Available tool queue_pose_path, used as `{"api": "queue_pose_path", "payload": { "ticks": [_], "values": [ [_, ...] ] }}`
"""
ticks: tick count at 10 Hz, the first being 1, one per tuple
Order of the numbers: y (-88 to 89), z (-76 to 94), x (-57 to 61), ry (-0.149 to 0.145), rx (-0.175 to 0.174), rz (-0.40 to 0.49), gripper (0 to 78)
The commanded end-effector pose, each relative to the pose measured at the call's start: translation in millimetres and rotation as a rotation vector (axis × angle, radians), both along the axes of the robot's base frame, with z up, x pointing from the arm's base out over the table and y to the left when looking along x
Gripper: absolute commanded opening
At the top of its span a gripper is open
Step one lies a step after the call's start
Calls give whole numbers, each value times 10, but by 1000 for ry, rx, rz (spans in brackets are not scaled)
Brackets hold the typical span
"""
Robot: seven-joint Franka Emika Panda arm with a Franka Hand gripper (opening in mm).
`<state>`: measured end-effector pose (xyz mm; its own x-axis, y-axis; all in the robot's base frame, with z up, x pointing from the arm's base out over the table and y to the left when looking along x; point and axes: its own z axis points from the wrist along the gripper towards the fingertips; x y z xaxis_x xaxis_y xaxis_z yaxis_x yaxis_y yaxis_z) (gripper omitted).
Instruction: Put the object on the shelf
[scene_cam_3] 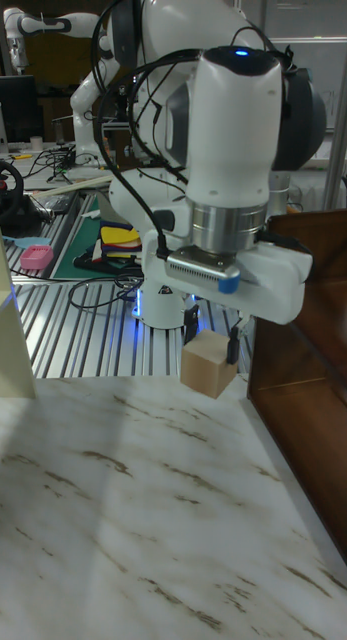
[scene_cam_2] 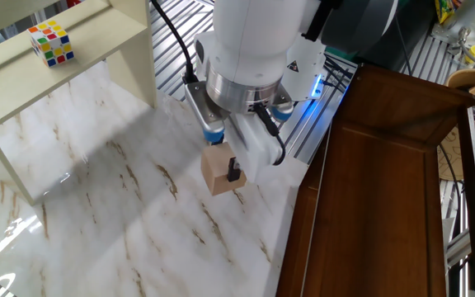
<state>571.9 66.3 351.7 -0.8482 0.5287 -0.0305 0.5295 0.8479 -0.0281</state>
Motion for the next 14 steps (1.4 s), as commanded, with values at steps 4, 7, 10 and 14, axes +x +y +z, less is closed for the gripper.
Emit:
{"api": "queue_pose_path", "payload": {
  "ticks": [4, 7, 10, 14],
  "values": [
    [0, 19, 5, -49, 20, 172, 12],
    [0, 19, 5, -74, 8, 178, 12],
    [43, 76, -1, -56, 12, 180, 12],
    [469, 288, -22, -27, 13, 139, 12]
  ]
}}
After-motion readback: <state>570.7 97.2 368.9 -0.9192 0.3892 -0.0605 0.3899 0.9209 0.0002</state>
